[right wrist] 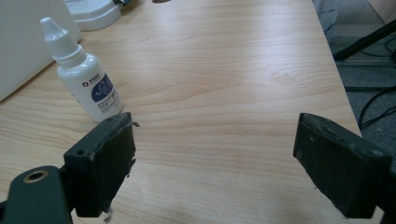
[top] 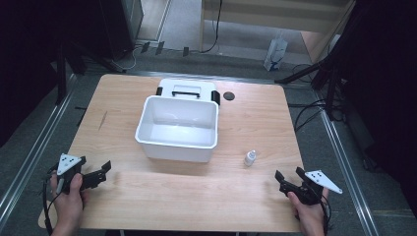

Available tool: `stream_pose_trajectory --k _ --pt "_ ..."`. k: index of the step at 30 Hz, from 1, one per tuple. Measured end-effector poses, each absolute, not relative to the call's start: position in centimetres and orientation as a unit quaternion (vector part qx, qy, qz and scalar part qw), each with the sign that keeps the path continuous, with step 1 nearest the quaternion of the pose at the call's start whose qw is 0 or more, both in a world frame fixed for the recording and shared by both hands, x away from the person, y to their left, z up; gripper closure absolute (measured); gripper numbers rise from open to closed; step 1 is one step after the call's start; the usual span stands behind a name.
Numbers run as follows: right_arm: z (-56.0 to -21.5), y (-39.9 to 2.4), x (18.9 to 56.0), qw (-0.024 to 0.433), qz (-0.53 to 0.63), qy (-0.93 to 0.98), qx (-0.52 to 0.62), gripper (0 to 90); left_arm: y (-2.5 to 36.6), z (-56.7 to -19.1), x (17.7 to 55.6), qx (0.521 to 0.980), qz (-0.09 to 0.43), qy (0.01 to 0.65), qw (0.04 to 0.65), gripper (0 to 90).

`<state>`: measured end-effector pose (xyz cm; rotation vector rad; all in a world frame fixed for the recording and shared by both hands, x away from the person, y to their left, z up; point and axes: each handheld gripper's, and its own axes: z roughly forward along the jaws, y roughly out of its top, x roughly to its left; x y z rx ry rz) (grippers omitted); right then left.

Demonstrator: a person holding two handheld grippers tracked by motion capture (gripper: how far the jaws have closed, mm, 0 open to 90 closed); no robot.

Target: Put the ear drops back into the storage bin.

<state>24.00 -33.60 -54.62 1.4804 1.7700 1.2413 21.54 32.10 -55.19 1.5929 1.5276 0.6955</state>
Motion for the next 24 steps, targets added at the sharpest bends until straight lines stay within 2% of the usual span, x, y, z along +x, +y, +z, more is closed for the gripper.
stream_pose_trajectory --k 19,24 --pt "-54.5 -32.2 24.9 0.245 0.392 0.705 0.538 14.2 32.1 -55.2 21.9 0.634 0.267 0.61 0.393 8.2" --pt "-52.8 -31.1 25.4 0.243 0.344 0.746 0.515 14.9 32.3 -55.3 21.9 0.632 0.261 0.611 0.399 8.2"
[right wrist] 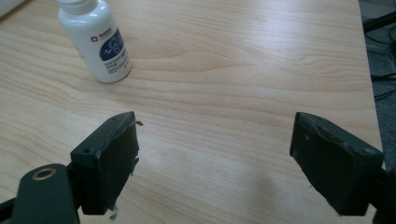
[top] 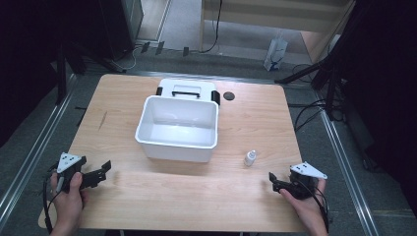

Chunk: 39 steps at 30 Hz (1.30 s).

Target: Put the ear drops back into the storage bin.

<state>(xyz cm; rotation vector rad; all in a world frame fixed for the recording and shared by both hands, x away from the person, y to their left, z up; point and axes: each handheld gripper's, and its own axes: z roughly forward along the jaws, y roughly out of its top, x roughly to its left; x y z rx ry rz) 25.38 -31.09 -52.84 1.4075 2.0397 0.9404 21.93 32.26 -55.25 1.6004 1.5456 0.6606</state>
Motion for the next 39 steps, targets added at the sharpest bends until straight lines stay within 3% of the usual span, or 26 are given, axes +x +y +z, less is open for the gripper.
stream_pose_trajectory --k 20,39 --pt "-49.3 -26.2 28.8 0.148 0.141 0.894 0.399 15.0 32.3 -55.3 22.1 0.635 0.254 0.612 0.398 8.2" --pt "-47.4 -22.2 32.2 0.091 0.062 0.924 0.366 13.8 32.3 -55.3 22.2 0.637 0.252 0.611 0.396 8.2"
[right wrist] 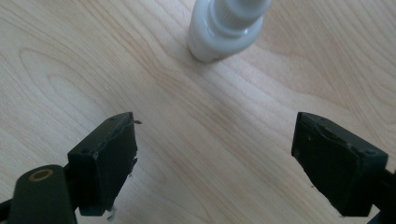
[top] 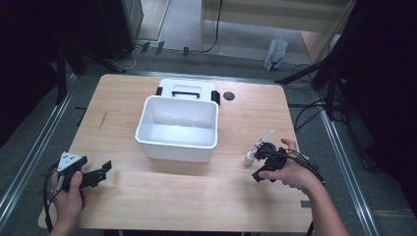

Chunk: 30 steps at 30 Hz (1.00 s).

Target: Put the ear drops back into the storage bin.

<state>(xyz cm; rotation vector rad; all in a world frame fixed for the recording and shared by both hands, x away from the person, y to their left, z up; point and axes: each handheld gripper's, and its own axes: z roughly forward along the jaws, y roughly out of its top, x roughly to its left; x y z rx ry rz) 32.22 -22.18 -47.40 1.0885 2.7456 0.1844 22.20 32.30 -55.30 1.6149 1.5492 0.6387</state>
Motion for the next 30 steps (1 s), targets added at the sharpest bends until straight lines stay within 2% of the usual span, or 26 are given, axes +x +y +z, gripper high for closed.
stream_pose_trajectory --k 8,14,18,22,26,30 --pt "-46.4 -21.2 33.3 0.091 0.059 0.923 0.369 14.0 32.3 -55.3 22.2 0.639 0.25 0.611 0.396 8.2" --pt "-45.6 -20.4 34.1 0.093 0.065 0.917 0.382 18.3 32.3 -55.3 22.2 0.639 0.251 0.611 0.395 8.2" --pt "-45.4 -19.9 34.6 0.094 0.06 0.914 0.391 26.6 32.3 -55.3 22.3 0.639 0.25 0.61 0.395 8.2" --pt "-45.3 -19.6 34.9 0.089 0.06 0.914 0.391 29.6 32.3 -55.3 22.3 0.638 0.249 0.611 0.397 8.2" --pt "-45.4 -19.3 35.6 0.087 0.054 0.912 0.397 43.3 32.3 -55.3 22.3 0.638 0.248 0.612 0.396 8.2" --pt "-45.7 -19.2 36.3 0.072 0.047 0.909 0.408 50.8 32.3 -55.3 22.3 0.639 0.248 0.612 0.396 8.2"
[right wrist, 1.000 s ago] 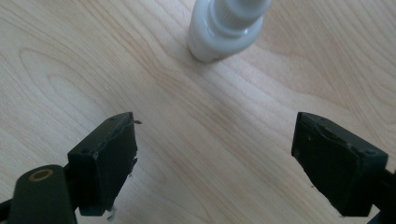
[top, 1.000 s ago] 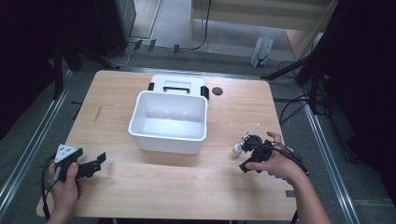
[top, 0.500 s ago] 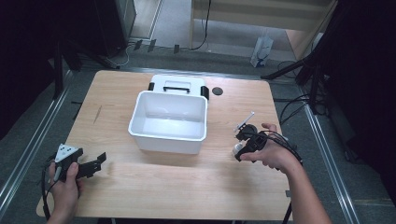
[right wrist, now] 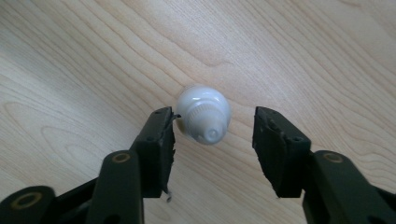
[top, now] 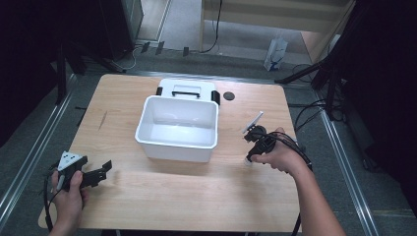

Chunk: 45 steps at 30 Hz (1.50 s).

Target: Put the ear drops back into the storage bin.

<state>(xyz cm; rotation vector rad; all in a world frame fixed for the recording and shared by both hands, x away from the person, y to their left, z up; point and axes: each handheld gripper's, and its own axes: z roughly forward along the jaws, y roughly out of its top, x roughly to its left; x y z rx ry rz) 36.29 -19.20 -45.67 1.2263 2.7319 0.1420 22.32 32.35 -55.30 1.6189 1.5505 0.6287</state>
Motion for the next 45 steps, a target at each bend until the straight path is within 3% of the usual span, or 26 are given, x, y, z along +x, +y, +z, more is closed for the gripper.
stream_pose_trajectory --k 10,12,23,45 --pt "-45.6 -19.2 36.8 0.043 0.062 0.91 0.408 64.8 32.3 -55.3 22.3 0.639 0.247 0.612 0.395 8.2" --pt "-45.3 -19.2 36.8 0.044 0.066 0.91 0.407 71.5 32.3 -55.3 22.3 0.639 0.247 0.612 0.395 8.2" --pt "-44.6 -18.8 36.5 0.052 0.064 0.92 0.383 72.0 32.3 -55.3 22.4 0.638 0.248 0.612 0.395 8.2" --pt "-37.8 -16.2 37.4 0.077 0.09 0.932 0.341 72.0 32.3 -55.3 22.4 0.638 0.249 0.612 0.395 8.2"
